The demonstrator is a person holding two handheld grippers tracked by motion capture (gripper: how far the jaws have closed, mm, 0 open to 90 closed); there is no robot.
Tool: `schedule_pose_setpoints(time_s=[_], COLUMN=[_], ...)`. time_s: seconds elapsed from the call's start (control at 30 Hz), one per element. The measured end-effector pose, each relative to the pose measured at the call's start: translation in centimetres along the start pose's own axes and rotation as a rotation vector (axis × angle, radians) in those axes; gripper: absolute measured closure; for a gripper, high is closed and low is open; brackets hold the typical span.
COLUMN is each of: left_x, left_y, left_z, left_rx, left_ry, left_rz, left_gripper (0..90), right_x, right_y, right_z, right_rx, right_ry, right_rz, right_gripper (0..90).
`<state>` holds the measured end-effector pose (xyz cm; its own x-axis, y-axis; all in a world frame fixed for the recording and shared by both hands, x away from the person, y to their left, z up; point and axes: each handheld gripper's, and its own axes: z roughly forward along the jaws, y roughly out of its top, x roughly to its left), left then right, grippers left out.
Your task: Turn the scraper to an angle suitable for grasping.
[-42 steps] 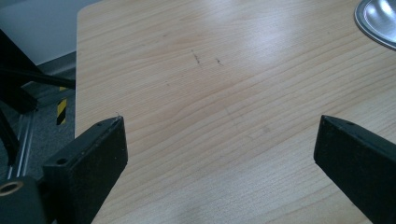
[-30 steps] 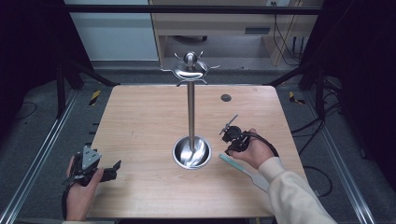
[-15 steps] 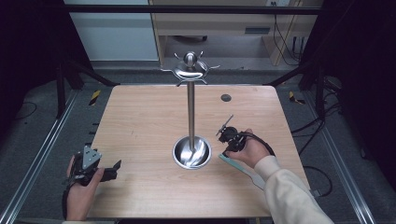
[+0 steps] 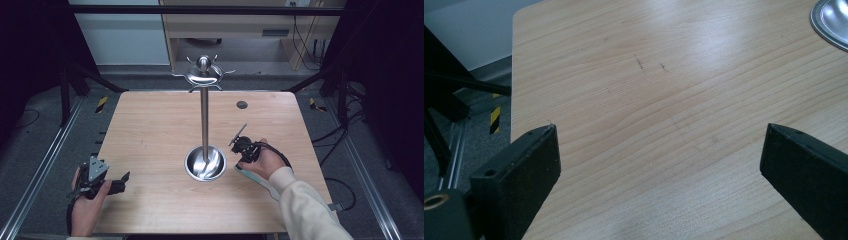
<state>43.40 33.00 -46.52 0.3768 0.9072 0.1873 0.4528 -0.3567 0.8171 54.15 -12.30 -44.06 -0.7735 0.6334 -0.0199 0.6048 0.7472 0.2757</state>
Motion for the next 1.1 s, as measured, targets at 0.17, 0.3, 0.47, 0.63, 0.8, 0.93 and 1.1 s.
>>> schedule_pose_setpoints(time_s=[0.17,0.3,0.47,0.63,0.8,0.93,1.1], left_x=[0.0,-0.1,-0.1,-0.2,-0.2,-0.2,-0.2], left_y=[0.0,0.1,0.0,0.0,0.1,0.0,0.1], left_z=[0.0,0.0,0.1,0.1,0.1,0.1,0.2], left_rx=[-0.006,-0.004,-0.002,0.001,0.003,0.005,0.006], left_ry=[-0.003,-0.005,-0.007,-0.009,-0.011,-0.01,-0.011], left_rz=[0.0,0.005,0.004,0.008,0.01,0.011,0.015], left_gripper=[2.6,2.5,2.5,2.5,2.5,2.5,2.5], right_x=[0.1,0.2,-0.1,-0.2,-0.1,-0.3,-0.4], right_y=[0.0,-0.1,-0.4,-0.5,-0.5,-0.5,-0.6], right_z=[0.5,0.9,1.5,1.7,1.8,1.9,2.2], right_rx=[0.007,0.029,0.041,0.056,0.08,0.082,0.098], right_ry=[0.002,0.012,0.01,0.012,0.023,0.025,0.025], right_rz=[0.016,0.018,-0.018,-0.013,0.014,0.0,0.001], right_gripper=[67.3,67.6,68.1,68.2,68.8,69.8,70.7])
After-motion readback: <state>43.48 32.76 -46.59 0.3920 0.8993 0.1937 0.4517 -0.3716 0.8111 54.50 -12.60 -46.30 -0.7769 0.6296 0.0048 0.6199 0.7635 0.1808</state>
